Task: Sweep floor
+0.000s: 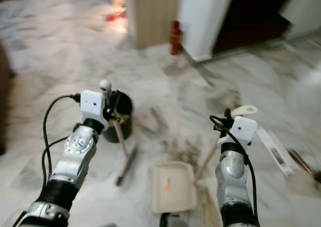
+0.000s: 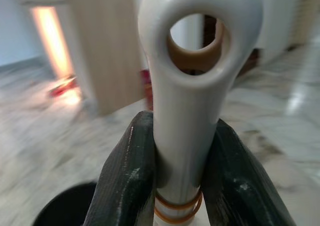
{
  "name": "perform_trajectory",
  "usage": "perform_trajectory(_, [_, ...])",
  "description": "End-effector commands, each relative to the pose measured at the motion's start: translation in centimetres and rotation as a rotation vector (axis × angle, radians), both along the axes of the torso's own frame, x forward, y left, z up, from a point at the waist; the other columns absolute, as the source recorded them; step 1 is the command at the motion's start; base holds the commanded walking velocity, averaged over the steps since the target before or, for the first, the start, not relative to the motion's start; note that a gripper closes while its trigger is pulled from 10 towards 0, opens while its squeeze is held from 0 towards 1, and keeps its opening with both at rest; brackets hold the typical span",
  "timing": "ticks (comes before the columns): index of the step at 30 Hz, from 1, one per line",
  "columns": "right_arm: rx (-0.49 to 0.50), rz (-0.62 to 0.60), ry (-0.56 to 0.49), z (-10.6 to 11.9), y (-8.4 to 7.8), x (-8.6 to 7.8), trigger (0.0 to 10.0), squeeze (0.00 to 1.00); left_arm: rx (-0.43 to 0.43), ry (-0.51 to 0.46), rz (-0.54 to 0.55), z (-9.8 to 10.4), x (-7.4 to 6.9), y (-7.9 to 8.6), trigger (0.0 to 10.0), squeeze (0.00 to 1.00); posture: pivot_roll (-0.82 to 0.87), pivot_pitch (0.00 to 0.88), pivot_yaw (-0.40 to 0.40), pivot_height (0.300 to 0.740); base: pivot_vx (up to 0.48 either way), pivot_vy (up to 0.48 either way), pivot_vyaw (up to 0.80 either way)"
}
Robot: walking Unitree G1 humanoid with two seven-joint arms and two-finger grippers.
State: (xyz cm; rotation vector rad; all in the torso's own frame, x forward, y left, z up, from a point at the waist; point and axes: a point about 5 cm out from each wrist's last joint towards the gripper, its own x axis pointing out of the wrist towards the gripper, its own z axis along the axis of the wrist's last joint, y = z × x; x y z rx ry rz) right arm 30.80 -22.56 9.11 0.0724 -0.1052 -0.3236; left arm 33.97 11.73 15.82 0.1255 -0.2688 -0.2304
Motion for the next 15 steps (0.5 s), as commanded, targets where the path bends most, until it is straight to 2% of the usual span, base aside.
perform_trajectory(1, [-0.016,0.007,-0.03,0.75,0.06,0.21,10.0,0.0,-0.025,-0.058,-0.018,1.14,0.01,-0.29,10.0,0.0,0.06,0.106,-0.03,0.74,0.0,0.0,-0.8])
perform_trajectory(15, [-0.007,0.008,-0.043,0.79,0.67,0.24,10.0,0.0,-0.028,-0.069,-0.025,1.41,0.12,-0.17,10.0,0.0,0.06,0.082,-0.022,0.74,0.0,0.0,-0.8])
